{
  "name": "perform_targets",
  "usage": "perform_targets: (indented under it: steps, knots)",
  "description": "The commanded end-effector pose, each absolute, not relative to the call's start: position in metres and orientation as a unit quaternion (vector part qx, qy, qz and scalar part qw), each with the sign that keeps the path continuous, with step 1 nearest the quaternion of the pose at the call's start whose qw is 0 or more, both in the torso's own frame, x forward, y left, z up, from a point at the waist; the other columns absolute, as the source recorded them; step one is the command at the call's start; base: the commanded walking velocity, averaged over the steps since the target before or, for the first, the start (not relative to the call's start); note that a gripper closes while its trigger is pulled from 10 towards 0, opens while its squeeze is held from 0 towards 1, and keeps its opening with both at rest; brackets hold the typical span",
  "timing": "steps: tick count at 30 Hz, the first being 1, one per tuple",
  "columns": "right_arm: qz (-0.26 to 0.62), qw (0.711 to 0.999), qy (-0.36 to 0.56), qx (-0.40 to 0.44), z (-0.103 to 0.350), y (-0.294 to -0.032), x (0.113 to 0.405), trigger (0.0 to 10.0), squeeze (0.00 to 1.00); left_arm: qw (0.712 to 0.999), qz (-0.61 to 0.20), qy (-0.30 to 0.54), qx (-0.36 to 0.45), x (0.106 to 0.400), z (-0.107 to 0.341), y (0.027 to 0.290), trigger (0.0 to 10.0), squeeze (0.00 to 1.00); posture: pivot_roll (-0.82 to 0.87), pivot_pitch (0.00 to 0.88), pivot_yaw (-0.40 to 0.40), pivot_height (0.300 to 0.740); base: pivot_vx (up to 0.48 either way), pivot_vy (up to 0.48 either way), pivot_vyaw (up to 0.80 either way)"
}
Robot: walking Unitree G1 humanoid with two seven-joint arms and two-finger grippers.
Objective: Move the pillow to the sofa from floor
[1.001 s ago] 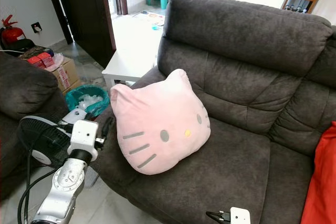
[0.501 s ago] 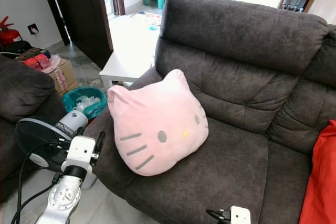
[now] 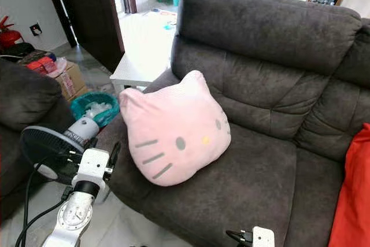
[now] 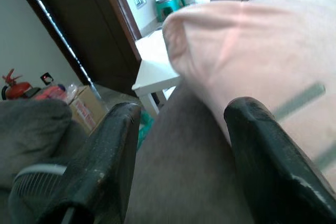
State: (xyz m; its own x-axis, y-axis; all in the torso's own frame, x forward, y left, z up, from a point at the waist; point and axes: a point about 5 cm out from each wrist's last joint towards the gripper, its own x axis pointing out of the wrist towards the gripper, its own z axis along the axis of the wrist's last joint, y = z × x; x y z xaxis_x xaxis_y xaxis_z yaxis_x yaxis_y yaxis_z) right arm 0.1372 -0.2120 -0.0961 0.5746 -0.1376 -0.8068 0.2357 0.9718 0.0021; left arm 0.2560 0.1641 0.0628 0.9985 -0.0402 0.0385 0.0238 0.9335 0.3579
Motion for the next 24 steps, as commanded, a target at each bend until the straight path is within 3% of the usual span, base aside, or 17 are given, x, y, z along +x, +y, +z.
perform_targets:
  steps: [1,17,24]
  knots:
    - [-0.112,0.885,0.448,0.059,-0.096,-0.213,0.136,10.0,0.0,0.983,-0.022,-0.026,0.18,0.259,0.064,0.163,10.0,0.0,0.08,0.0,-0.021,0.74,-0.274,0.0,0.0]
    - [-0.108,0.886,0.448,0.058,-0.096,-0.211,0.137,10.0,0.0,0.986,-0.023,0.019,0.165,0.266,0.05,0.167,10.0,0.0,0.08,0.0,-0.013,0.74,-0.034,0.0,0.0]
    - [-0.11,0.886,0.447,0.061,-0.096,-0.21,0.137,10.0,0.0,0.986,0.008,0.074,0.151,0.268,0.032,0.188,10.0,0.0,0.08,0.0,-0.006,0.74,0.0,0.0,0.0]
